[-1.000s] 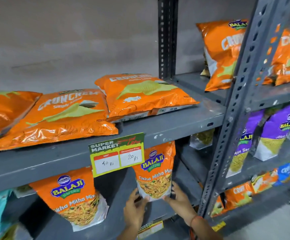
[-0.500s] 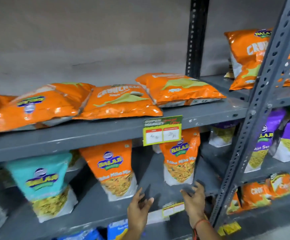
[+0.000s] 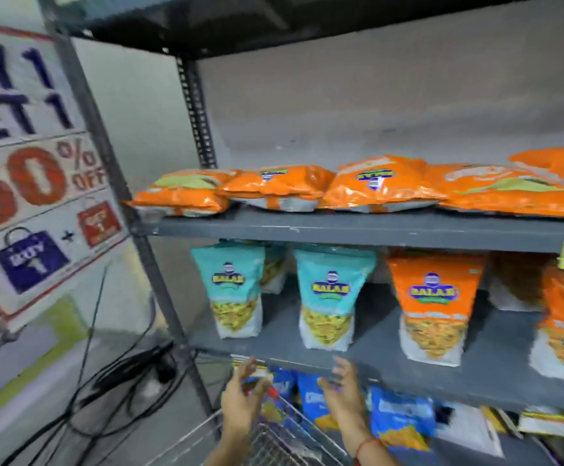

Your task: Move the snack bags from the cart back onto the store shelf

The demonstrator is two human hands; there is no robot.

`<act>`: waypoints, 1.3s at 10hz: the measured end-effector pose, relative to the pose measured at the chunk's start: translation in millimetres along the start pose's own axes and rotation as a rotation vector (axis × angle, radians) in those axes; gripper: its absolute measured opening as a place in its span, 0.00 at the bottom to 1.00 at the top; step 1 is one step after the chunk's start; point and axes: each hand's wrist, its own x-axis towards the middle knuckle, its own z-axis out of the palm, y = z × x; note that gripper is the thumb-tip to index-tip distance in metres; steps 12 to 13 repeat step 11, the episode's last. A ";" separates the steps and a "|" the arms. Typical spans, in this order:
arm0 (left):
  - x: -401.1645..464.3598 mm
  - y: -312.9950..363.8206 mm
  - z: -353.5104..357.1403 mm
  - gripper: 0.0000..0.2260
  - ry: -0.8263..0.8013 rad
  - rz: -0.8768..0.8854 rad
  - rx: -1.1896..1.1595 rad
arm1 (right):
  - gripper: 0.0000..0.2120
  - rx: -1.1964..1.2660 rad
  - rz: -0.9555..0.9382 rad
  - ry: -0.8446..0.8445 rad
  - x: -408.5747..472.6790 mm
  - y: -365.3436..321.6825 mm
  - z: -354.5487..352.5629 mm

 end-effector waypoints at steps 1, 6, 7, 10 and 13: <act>37.2 -13.1 -41.9 0.18 0.086 -0.028 0.003 | 0.25 -0.055 -0.055 -0.163 0.3 -2.6 47.5; 210.7 -23.8 -54.1 0.18 0.027 -0.155 -0.109 | 0.39 -0.193 -0.006 -0.566 151.4 2.2 184.8; 224.6 -31.4 -49.3 0.16 0.012 -0.134 -0.119 | 0.26 -0.162 -0.020 -0.516 157.6 2.8 198.9; 223.1 -33.9 -55.2 0.13 -0.009 -0.060 -0.016 | 0.32 -0.199 -0.064 -0.463 153.0 -9.6 193.8; 204.1 -31.3 -60.2 0.19 0.035 -0.033 -0.005 | 0.43 -0.190 -0.030 -0.412 130.6 -19.8 177.5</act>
